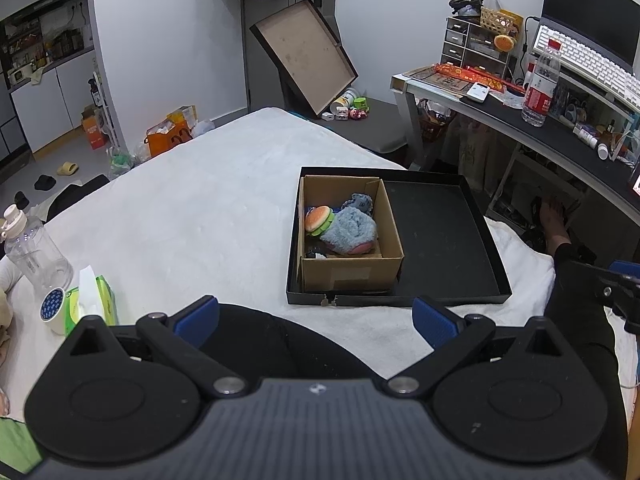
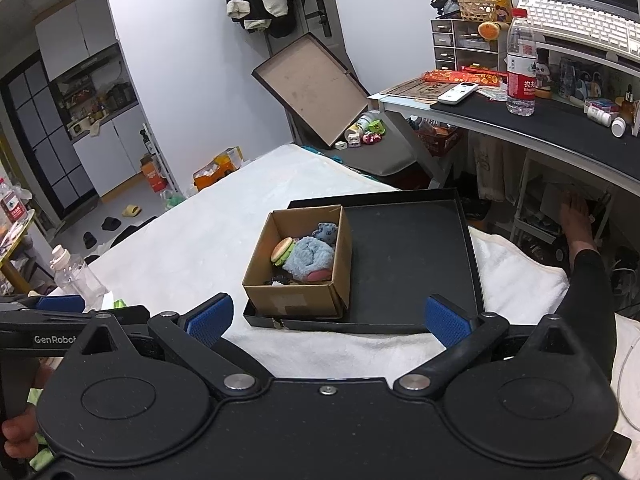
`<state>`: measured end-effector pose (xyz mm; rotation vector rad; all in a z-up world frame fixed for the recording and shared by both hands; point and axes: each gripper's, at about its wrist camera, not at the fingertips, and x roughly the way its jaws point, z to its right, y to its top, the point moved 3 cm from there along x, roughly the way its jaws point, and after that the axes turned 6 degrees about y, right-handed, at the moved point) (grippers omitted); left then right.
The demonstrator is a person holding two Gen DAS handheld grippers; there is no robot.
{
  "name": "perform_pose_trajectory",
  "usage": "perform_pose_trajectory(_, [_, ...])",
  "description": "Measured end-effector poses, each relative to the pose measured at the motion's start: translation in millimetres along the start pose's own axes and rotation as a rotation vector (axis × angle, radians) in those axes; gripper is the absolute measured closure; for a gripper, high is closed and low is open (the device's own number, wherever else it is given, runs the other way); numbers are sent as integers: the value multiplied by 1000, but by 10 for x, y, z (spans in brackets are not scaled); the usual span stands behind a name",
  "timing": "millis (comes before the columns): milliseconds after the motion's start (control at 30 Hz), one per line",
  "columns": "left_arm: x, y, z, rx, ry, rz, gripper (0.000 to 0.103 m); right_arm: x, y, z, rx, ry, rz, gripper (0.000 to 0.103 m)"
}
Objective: Organize soft objects
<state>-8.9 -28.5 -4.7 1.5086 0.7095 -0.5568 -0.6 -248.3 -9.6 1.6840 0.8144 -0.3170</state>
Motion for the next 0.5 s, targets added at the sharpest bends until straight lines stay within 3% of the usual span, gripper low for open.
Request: perform_pose_trajectory(500, [45, -42, 39, 10, -7, -4, 1, 36, -34, 18, 4, -1, -14, 0])
